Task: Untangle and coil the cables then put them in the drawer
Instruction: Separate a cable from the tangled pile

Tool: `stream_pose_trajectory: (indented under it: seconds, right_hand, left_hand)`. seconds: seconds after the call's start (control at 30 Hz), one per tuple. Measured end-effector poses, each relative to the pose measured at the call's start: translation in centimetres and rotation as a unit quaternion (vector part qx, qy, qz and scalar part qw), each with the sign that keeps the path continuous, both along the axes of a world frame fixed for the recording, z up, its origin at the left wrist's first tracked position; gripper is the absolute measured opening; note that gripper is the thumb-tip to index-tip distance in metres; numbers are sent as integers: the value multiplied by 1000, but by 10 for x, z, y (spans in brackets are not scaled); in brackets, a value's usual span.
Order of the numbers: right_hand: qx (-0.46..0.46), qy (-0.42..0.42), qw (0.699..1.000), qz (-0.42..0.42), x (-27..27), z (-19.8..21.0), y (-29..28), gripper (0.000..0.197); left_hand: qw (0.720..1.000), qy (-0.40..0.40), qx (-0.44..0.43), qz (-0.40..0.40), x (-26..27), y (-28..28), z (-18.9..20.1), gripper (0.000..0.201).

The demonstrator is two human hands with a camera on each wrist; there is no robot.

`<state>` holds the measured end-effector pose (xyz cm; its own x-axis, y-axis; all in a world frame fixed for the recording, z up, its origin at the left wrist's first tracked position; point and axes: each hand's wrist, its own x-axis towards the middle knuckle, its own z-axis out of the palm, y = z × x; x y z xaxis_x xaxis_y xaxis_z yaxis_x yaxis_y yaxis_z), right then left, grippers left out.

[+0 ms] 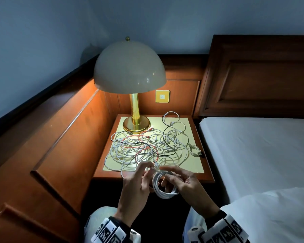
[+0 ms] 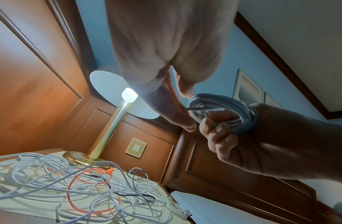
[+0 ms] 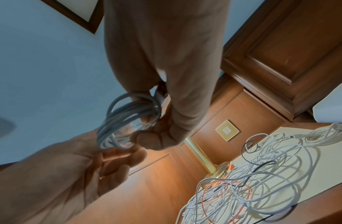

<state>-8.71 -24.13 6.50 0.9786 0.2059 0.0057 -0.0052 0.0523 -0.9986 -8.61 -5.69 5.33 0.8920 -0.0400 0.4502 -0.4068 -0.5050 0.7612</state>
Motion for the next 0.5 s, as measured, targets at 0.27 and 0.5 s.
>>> stream_pose_trajectory:
  seconds: [0.27,0.5]
  right_hand:
    - [-5,-29,999,24,-3,-5,-1,32]
    - [18,-3,1000,16,-5,-4,-4,33]
  left_hand:
    - [982,105,-156,-10,-2,0,9,9]
    - [886,271,-365,-93,-4,3,20,11]
